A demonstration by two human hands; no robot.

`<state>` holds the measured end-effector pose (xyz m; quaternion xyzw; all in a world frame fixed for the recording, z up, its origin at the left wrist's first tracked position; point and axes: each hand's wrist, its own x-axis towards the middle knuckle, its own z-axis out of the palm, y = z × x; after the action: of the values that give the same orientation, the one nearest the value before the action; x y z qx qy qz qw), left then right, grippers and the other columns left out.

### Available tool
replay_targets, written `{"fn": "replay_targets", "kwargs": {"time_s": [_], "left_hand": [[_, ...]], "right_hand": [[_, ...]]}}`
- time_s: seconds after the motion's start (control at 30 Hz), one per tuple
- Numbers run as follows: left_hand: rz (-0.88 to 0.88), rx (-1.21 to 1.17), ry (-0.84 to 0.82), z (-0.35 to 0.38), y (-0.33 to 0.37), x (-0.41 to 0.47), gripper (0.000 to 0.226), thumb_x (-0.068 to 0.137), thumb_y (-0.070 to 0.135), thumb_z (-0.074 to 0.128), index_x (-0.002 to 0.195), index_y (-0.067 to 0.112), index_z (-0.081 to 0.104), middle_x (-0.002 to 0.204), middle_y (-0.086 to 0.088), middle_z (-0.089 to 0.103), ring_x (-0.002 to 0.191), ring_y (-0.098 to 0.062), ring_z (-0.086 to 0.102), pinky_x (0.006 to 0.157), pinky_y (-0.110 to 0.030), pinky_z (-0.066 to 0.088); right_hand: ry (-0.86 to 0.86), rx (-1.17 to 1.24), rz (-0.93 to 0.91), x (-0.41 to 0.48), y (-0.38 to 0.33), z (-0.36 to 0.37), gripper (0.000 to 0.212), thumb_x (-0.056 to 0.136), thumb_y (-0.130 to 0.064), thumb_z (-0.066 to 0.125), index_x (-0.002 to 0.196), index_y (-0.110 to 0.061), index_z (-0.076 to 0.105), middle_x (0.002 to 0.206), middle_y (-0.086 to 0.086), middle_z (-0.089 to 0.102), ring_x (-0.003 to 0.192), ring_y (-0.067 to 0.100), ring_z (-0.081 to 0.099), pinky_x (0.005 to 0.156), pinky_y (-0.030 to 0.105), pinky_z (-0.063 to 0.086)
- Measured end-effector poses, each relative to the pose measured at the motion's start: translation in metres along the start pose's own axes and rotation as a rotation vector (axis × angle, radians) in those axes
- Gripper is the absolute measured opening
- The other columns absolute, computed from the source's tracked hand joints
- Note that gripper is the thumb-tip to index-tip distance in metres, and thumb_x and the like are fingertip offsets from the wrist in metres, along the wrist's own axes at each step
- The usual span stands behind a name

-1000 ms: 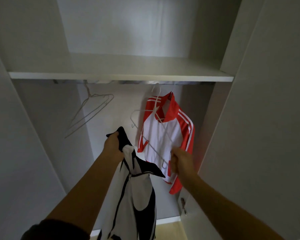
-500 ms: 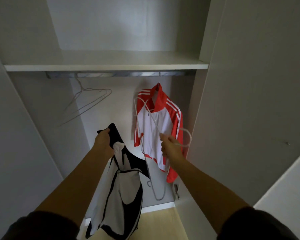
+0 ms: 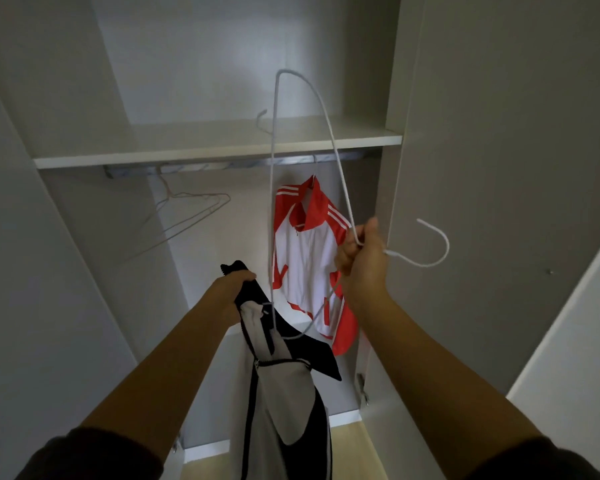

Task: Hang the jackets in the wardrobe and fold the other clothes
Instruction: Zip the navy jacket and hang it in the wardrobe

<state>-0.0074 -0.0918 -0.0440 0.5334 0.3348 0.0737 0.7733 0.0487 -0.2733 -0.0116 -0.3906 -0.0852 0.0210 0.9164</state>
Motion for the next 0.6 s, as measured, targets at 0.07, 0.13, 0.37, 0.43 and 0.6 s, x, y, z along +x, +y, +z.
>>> {"fn": "replay_targets", "kwargs": {"time_s": [0.07, 0.13, 0.37, 0.43, 0.6], "left_hand": [[0.002, 0.022, -0.005, 0.004, 0.004, 0.001, 0.046, 0.093, 0.018, 0.053, 0.134, 0.001, 0.044, 0.085, -0.007, 0.053, 0.072, -0.025, 0.053, 0.096, -0.043, 0.044], [0.029, -0.009, 0.006, 0.000, 0.008, 0.003, 0.048, 0.092, 0.021, 0.053, 0.135, 0.003, 0.044, 0.083, -0.006, 0.054, 0.068, -0.022, 0.052, 0.094, -0.043, 0.044], [0.138, -0.138, 0.047, -0.022, 0.019, 0.012, 0.044, 0.095, 0.021, 0.049, 0.135, 0.004, 0.046, 0.140, -0.019, 0.047, 0.076, -0.021, 0.056, 0.091, -0.038, 0.044], [0.167, -0.100, 0.097, -0.033, 0.021, 0.014, 0.041, 0.095, 0.017, 0.048, 0.133, 0.001, 0.046, 0.138, -0.021, 0.048, 0.092, -0.026, 0.057, 0.096, -0.040, 0.044], [0.267, 0.016, 0.230, -0.064, 0.020, 0.016, 0.016, 0.089, 0.003, 0.057, 0.104, 0.002, 0.061, 0.099, -0.013, 0.061, 0.083, -0.026, 0.059, 0.074, -0.035, 0.050]], "right_hand": [[0.002, 0.012, 0.074, -0.003, 0.011, 0.000, 0.053, 0.102, -0.037, 0.036, 0.051, -0.023, 0.042, 0.041, -0.008, 0.033, 0.034, 0.005, 0.025, 0.033, 0.017, 0.022], [0.013, -0.097, 0.163, -0.012, 0.031, -0.013, 0.051, 0.101, -0.037, 0.036, 0.053, -0.021, 0.041, 0.042, -0.008, 0.033, 0.035, 0.005, 0.026, 0.035, 0.018, 0.022], [-0.109, -0.497, 0.338, -0.038, 0.083, -0.074, 0.056, 0.102, -0.036, 0.037, 0.048, -0.023, 0.041, 0.042, -0.006, 0.030, 0.036, 0.007, 0.023, 0.037, 0.020, 0.019], [-0.236, -0.565, 0.318, -0.038, 0.078, -0.084, 0.057, 0.100, -0.040, 0.037, 0.047, -0.024, 0.043, 0.044, -0.006, 0.031, 0.038, 0.008, 0.024, 0.039, 0.020, 0.021], [-0.454, -0.657, 0.303, -0.037, 0.063, -0.105, 0.054, 0.094, -0.053, 0.041, 0.049, -0.024, 0.045, 0.045, -0.006, 0.034, 0.039, 0.009, 0.029, 0.040, 0.019, 0.027]]}}
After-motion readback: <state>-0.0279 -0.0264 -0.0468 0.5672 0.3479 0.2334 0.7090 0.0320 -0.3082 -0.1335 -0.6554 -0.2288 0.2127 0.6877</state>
